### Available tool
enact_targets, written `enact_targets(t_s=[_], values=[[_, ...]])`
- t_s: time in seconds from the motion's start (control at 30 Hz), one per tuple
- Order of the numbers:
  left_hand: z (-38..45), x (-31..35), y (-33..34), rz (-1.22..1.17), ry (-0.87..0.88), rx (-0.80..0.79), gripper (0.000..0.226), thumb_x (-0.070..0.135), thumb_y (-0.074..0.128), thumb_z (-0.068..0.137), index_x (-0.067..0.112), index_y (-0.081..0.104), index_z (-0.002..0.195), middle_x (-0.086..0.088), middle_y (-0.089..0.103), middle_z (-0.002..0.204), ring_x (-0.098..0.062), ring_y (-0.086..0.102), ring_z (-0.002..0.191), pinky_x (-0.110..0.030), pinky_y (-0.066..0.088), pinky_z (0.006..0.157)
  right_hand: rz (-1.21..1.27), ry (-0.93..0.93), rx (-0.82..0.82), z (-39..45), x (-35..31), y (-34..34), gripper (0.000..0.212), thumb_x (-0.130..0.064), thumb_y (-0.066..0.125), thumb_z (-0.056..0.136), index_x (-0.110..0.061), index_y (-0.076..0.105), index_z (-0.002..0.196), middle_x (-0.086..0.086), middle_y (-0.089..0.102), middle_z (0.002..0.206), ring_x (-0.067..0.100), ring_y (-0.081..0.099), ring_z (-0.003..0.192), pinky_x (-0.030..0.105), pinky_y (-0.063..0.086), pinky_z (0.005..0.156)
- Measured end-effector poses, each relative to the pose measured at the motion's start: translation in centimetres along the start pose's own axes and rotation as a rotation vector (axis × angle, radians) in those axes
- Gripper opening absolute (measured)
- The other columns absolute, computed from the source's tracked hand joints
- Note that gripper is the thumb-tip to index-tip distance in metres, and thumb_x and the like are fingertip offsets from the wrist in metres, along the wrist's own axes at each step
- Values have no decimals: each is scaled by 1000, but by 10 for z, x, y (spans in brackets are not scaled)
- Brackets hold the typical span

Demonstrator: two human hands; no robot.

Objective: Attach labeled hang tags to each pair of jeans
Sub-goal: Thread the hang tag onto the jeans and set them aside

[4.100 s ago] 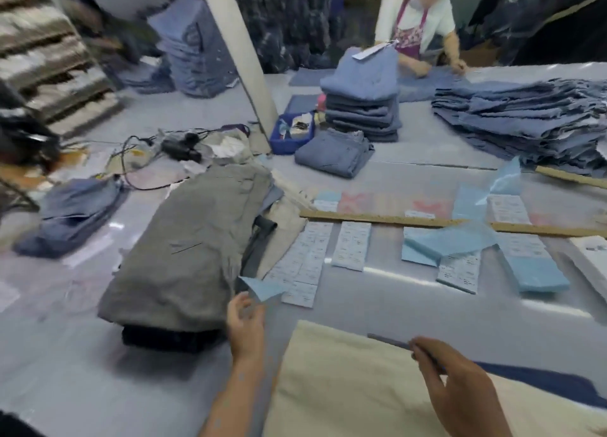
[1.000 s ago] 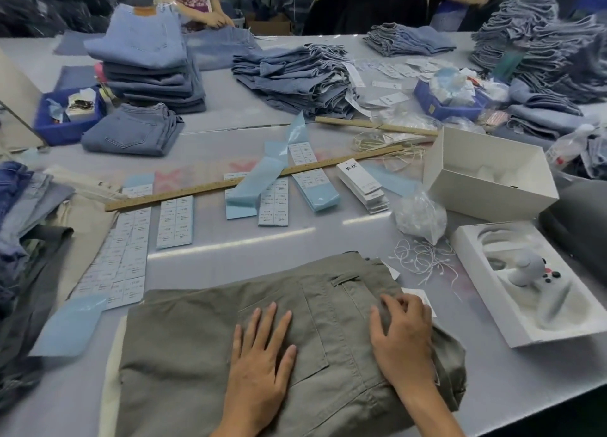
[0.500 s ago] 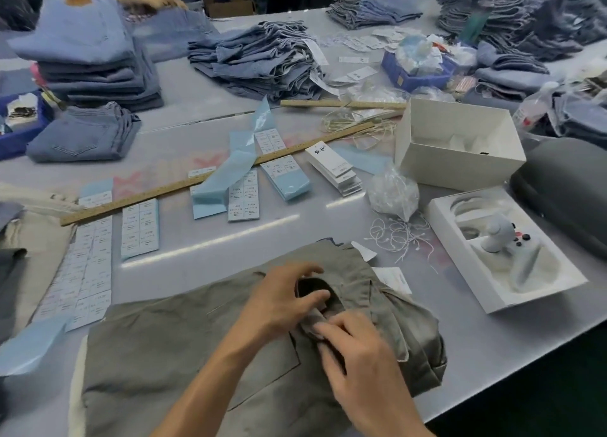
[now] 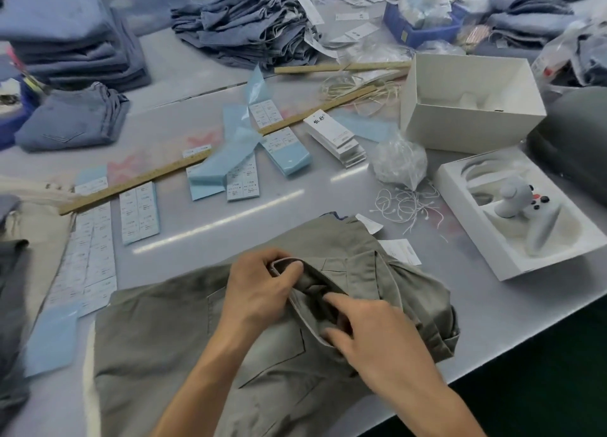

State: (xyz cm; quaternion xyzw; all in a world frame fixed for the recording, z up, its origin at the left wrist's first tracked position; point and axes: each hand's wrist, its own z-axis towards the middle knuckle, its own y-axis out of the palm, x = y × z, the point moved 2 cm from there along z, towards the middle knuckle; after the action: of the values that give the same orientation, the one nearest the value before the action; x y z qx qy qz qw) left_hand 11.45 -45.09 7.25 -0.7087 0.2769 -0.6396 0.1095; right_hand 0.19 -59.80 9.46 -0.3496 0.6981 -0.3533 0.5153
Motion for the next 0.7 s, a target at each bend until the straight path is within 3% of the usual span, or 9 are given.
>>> enact_targets(t_s=[0.1, 0.23, 0.4, 0.57, 0.7], values=[[-3, -4, -3, -163, -121, -23, 13, 16, 75, 85, 20, 76, 73, 0, 74, 69, -11, 68, 64, -20, 51, 56, -26, -7, 156, 8, -10, 7, 47, -53, 63, 91, -39, 51, 134, -13, 69, 112, 15, 66, 102, 31, 50, 82], [-4, -12, -8, -345, -233, -68, 12, 17, 74, 88, 19, 76, 76, -9, 74, 76, -15, 67, 66, -27, 51, 63, 38, -93, 302, 8, -17, 14, 50, -38, 75, 85, -33, 58, 132, -11, 70, 109, 14, 71, 85, 32, 60, 73], [-8, -21, -10, -509, -257, -88, 16, 10, 71, 89, 15, 73, 73, -7, 69, 69, -13, 61, 58, -17, 45, 50, 88, -211, 444, 11, -13, 19, 18, -24, 69, 88, -22, 70, 105, -6, 61, 102, 11, 64, 74, 29, 58, 60], [-17, -25, -8, -700, -251, -65, 9, 16, 71, 86, 16, 74, 77, -9, 67, 76, -19, 63, 71, -32, 51, 69, 77, -352, 615, 1, -10, 35, 5, -5, 72, 90, -8, 73, 87, 3, 64, 92, 18, 63, 78, 31, 55, 63], [-27, -29, -7, -805, -248, -28, 9, 24, 71, 81, 16, 71, 80, -9, 63, 76, -18, 59, 70, -33, 52, 69, 81, -440, 663, -12, -11, 53, 9, -1, 72, 90, -4, 71, 81, 5, 62, 87, 21, 60, 75, 33, 53, 63]])
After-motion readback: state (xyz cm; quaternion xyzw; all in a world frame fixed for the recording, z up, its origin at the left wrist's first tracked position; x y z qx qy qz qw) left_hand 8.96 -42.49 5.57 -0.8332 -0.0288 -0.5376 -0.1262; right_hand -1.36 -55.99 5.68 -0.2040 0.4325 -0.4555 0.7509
